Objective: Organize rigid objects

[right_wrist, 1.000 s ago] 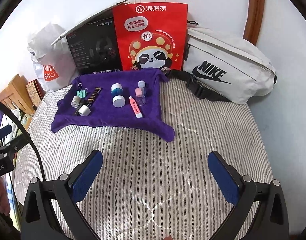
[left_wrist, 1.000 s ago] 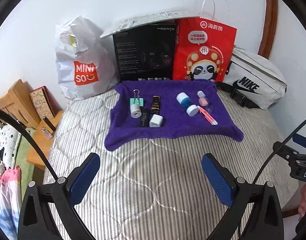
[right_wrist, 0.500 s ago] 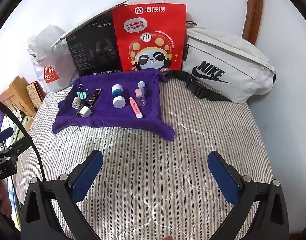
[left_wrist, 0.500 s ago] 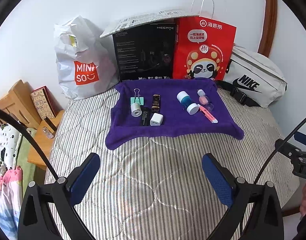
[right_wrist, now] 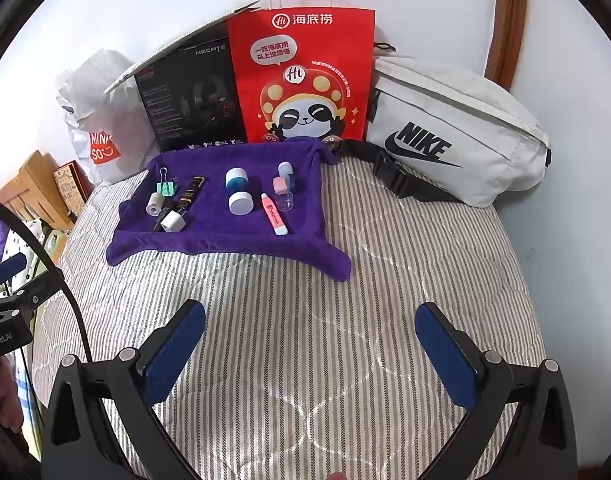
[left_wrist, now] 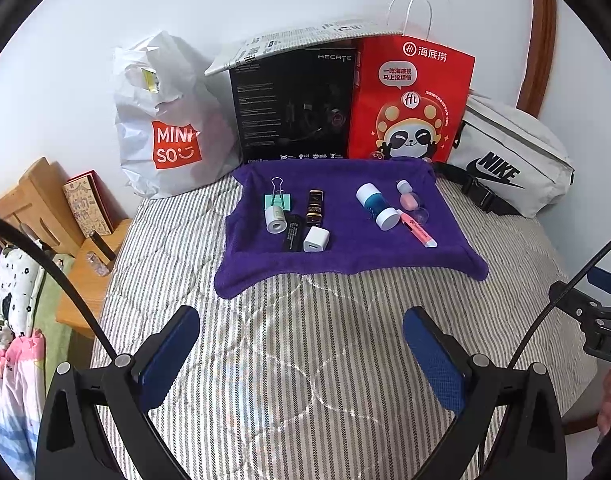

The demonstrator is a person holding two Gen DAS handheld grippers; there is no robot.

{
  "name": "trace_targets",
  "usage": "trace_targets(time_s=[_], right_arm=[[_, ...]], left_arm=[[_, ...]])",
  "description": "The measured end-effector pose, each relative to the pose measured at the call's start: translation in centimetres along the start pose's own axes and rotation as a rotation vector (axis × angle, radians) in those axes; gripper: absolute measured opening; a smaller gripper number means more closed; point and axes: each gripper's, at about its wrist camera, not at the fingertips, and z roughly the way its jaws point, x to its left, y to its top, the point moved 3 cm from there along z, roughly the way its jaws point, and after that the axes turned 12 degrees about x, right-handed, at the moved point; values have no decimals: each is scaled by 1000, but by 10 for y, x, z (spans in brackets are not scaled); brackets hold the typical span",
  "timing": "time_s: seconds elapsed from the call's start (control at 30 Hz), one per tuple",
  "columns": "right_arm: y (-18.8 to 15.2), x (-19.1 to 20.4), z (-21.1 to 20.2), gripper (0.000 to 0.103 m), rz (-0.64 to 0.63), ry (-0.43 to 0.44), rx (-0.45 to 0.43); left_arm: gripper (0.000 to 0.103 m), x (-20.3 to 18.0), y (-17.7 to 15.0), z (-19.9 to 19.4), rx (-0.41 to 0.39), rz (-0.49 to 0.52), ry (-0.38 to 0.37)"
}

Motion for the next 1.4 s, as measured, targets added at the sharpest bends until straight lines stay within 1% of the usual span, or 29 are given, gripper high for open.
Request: trace_targets(time_s=[1.4], right_arm=[[-2, 1, -2, 103, 1, -5, -2]], left_arm=[[103, 1, -1, 2, 14, 11, 14]])
